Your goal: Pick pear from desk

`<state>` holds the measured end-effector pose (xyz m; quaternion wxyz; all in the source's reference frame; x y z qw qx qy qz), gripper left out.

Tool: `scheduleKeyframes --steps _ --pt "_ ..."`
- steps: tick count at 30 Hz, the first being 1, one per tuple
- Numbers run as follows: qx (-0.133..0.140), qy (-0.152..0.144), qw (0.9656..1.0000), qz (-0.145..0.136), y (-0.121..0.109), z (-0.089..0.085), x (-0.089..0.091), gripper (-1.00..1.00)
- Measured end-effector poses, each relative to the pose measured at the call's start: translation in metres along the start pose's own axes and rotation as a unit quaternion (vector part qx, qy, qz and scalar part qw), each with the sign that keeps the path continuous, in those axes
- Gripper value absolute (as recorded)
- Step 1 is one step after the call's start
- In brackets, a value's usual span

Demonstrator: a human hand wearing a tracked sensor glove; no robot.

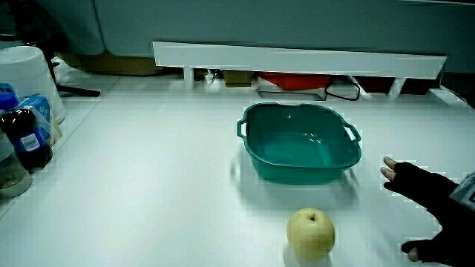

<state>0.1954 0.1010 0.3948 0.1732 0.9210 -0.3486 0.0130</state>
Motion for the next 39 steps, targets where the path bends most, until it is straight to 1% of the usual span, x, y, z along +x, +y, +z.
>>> scheduleKeyframes --steps 2,3,4,6,7,8,9,10,12,13,14,15,16,17,18,19,20,21,22,23,24,25,26,27,28,29,30,31,34,37,39 --pt "0.015 -0.014 0.9997 0.012 0.005 0.002 -0.001 0.0" --pt "0.014 0.0 0.9998 0.016 0.009 0.008 -0.003 0.0" --pt "0.022 -0.006 0.9995 0.023 0.012 0.009 -0.003 0.0" --pt "0.024 -0.035 0.9986 0.031 0.018 0.01 -0.003 0.0" --pt "0.039 -0.059 0.9968 0.037 0.022 0.009 -0.004 0.0" --pt "0.071 -0.119 0.9893 0.046 0.026 0.008 -0.004 0.0" --pt "0.063 -0.093 0.9922 0.054 0.031 0.013 -0.006 0.0" --pt "0.057 -0.091 0.9925 0.059 0.035 0.017 -0.008 0.0" --pt "0.011 -0.075 0.9954 0.059 0.043 0.024 -0.011 0.0" --pt "-0.006 -0.068 0.9958 0.06 0.047 0.027 -0.013 0.0" --pt "0.035 -0.108 0.9909 0.072 0.05 0.026 -0.014 0.0" --pt "-0.097 -0.115 0.9869 0.058 0.054 0.027 -0.016 0.0" --pt "-0.096 -0.101 0.9884 0.061 0.058 0.031 -0.019 0.0" --pt "-0.032 -0.062 0.9944 0.08 0.061 0.035 -0.022 0.0" --pt "-0.048 -0.047 0.9946 0.079 0.064 0.037 -0.024 0.0" --pt "-0.073 -0.056 0.9926 0.08 0.067 0.038 -0.026 0.0" --pt "-0.077 -0.032 0.9925 0.09 0.07 0.04 -0.029 0.0" --pt "-0.096 -0.053 0.9895 0.094 0.072 0.039 -0.031 0.0" --pt "-0.1 -0.064 0.9877 0.102 0.076 0.037 -0.034 0.0" --pt "-0.119 -0.036 0.9867 0.105 0.079 0.041 -0.038 0.0" --pt "-0.095 -0.022 0.9875 0.124 0.082 0.039 -0.041 0.0" --pt "-0.132 -0.051 0.9819 0.126 0.085 0.037 -0.044 0.0" --pt "-0.122 -0.005 0.9829 0.138 0.088 0.041 -0.049 0.0" --pt "-0.133 -0.023 0.9804 0.144 0.091 0.04 -0.054 0.0" --pt "-0.121 -0.002 0.9808 0.153 0.094 0.042 -0.058 0.0" --pt "-0.102 -0.022 0.9811 0.163 0.096 0.038 -0.062 0.0" --pt "-0.089 -0.014 0.9807 0.173 0.099 0.039 -0.066 0.0" --pt "-0.093 -0.013 0.98 0.176 0.101 0.04 -0.07 0.0" --pt "-0.074 -0.011 0.9789 0.19 0.106 0.038 -0.077 0.0" --pt "-0.063 -0.021 0.978 0.198 0.11 0.035 -0.082 0.0" --pt "-0.07 -0.021 0.9769 0.201 0.112 0.033 -0.085 0.0"
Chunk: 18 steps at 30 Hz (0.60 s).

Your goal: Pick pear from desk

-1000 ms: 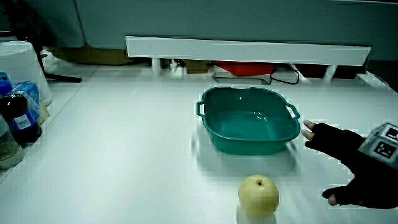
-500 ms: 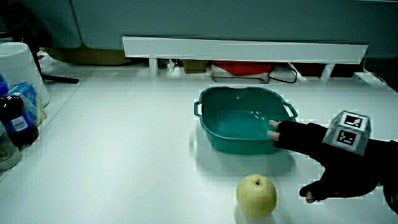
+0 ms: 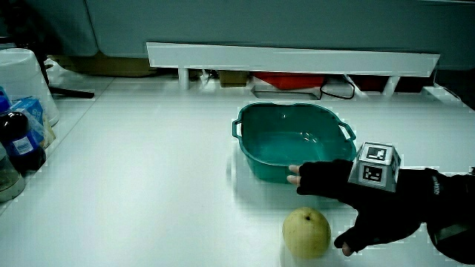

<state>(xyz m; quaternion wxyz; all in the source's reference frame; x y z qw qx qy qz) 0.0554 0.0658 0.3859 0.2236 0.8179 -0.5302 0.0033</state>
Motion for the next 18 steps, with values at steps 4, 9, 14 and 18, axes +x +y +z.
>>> scheduleKeyframes --steps 4,9,14,18 --pt "-0.014 0.002 0.9999 0.007 0.006 -0.001 -0.004 0.0" --pt "-0.029 -0.022 0.9993 0.012 0.017 -0.008 -0.012 0.0" --pt "-0.044 -0.022 0.9985 0.023 0.024 -0.012 -0.018 0.0" --pt "-0.055 -0.031 0.9978 0.019 0.027 -0.018 -0.021 0.0"
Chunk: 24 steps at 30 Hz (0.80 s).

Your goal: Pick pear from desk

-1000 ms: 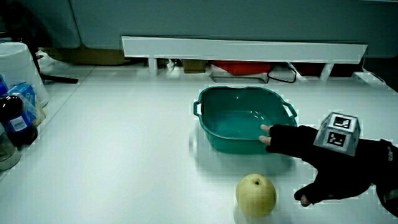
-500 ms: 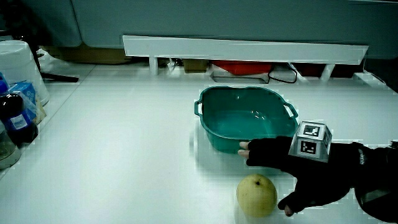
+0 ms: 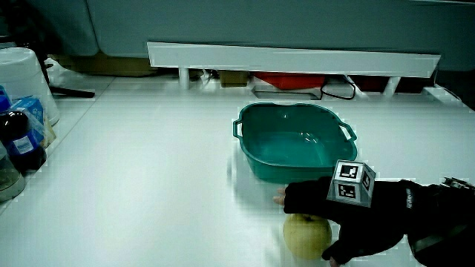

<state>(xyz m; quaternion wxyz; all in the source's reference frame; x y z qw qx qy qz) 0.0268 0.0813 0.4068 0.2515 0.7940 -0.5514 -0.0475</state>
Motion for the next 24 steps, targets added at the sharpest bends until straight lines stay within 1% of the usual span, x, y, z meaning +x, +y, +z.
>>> scheduleKeyframes --steps 1,2,4,5,7,9,11,12,13,14,17,24 --pt "-0.001 -0.001 1.0 0.003 0.0 0.001 -0.001 0.0" --pt "-0.003 0.002 1.0 0.004 0.001 0.0 -0.001 0.04" --pt "-0.007 -0.003 1.0 0.006 0.003 -0.003 -0.003 0.12" --pt "-0.007 -0.006 0.9999 0.006 0.004 -0.001 -0.004 0.16" --pt "-0.017 -0.003 0.9998 0.008 0.007 -0.006 -0.006 0.24" --pt "-0.017 -0.003 0.9998 0.011 0.008 -0.007 -0.007 0.32" --pt "-0.018 -0.002 0.9998 0.006 0.008 -0.01 -0.006 0.4" --pt "-0.008 -0.005 0.9999 0.01 0.008 -0.007 -0.007 0.44" --pt "-0.009 -0.004 0.9999 0.005 0.008 -0.008 -0.006 0.48" --pt "-0.007 -0.001 1.0 0.007 0.008 -0.007 -0.006 0.52" --pt "0.014 -0.004 0.9999 0.004 0.006 -0.007 -0.007 0.64" --pt "0.027 0.008 0.9995 0.013 0.006 -0.008 -0.007 0.92"
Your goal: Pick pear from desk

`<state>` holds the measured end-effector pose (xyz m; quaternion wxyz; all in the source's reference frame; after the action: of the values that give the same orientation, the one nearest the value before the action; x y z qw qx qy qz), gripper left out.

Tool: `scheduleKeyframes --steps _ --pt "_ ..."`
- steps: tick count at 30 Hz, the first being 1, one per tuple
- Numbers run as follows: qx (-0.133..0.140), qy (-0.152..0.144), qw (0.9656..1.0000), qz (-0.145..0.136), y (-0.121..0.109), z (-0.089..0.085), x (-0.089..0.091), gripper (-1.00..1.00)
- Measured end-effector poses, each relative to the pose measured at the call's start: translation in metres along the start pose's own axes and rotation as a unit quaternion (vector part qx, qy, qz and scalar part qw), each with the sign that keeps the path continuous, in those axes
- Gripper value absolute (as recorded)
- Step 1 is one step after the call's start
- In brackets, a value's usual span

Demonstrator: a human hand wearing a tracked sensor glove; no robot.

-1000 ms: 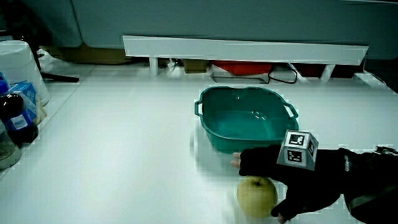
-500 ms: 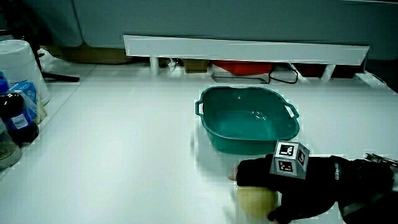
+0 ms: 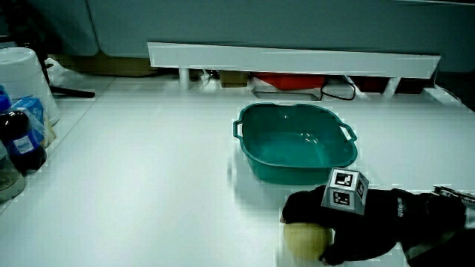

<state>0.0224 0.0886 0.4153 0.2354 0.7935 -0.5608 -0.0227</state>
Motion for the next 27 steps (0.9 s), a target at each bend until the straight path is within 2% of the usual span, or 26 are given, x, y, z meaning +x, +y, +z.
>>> scheduleKeyframes --steps 2,10,13,14,21,27 --pt "0.004 0.002 1.0 -0.001 0.0 -0.001 0.0 1.0" --pt "0.009 0.005 0.9999 -0.001 -0.005 0.004 0.005 1.0" --pt "0.024 0.005 0.9997 0.0 -0.01 0.016 0.009 1.0" --pt "0.013 0.002 0.9999 -0.002 -0.011 0.013 0.012 1.0" --pt "0.035 0.002 0.9993 -0.016 -0.026 0.043 0.026 1.0" --pt "0.034 0.0 0.9991 -0.024 -0.035 0.067 0.038 1.0"
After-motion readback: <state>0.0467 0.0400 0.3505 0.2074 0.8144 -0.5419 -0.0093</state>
